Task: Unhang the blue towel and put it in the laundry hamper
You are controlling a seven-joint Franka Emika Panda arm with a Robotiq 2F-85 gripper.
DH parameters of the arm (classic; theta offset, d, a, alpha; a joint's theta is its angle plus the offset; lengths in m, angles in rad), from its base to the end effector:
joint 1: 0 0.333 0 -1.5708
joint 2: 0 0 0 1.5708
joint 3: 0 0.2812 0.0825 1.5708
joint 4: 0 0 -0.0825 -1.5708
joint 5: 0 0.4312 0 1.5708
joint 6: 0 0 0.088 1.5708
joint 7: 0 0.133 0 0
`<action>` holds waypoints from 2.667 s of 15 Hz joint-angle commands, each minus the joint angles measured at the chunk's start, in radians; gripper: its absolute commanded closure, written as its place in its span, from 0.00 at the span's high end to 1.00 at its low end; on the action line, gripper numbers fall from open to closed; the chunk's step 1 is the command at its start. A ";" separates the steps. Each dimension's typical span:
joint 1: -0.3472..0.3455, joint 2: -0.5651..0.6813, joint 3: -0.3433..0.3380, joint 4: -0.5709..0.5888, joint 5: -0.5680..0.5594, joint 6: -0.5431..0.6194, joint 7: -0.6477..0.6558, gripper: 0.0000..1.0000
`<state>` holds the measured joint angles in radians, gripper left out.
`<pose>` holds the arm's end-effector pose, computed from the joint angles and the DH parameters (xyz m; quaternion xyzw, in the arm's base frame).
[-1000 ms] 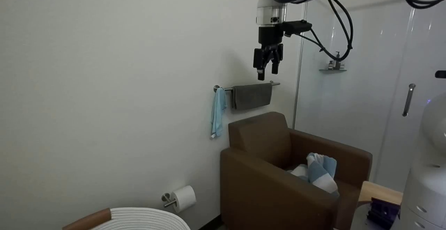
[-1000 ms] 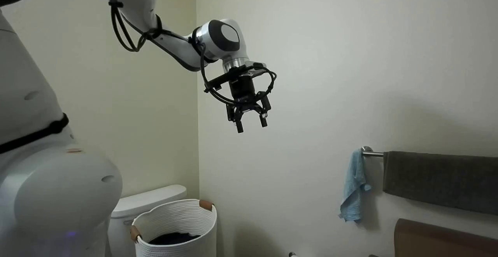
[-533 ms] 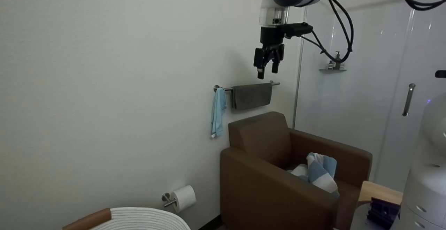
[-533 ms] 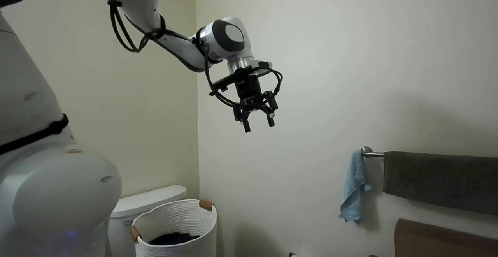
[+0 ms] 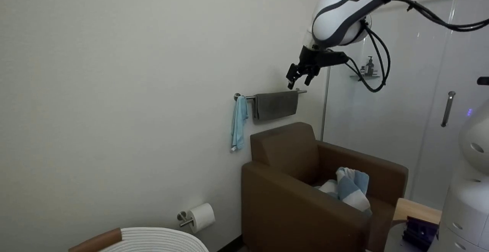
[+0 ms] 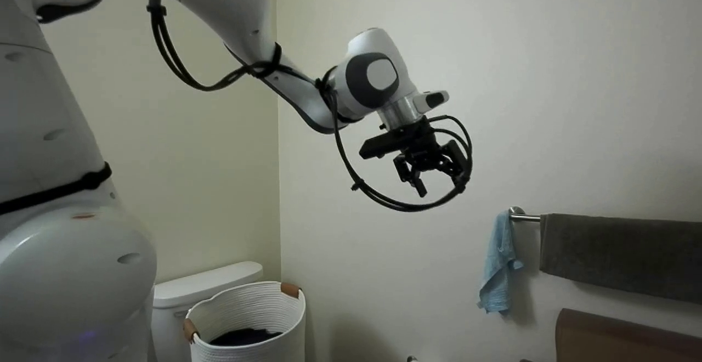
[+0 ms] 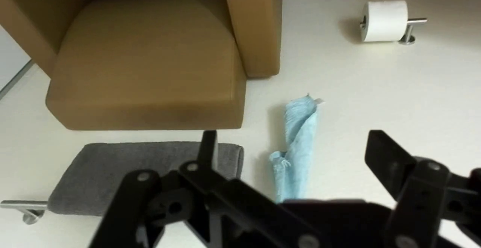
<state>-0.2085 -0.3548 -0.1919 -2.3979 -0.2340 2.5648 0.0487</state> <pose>0.5015 -0.2119 0.4277 0.9549 -0.1406 0.2428 0.0971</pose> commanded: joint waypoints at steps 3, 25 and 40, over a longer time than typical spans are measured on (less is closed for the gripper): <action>0.006 0.254 -0.056 0.098 0.098 0.153 -0.095 1.00; -0.168 0.758 0.209 0.463 0.077 0.653 0.017 1.00; -0.094 0.780 0.139 0.511 0.135 0.578 0.036 1.00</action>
<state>-0.2774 0.4238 -0.0774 -1.8738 -0.1093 3.1695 0.0894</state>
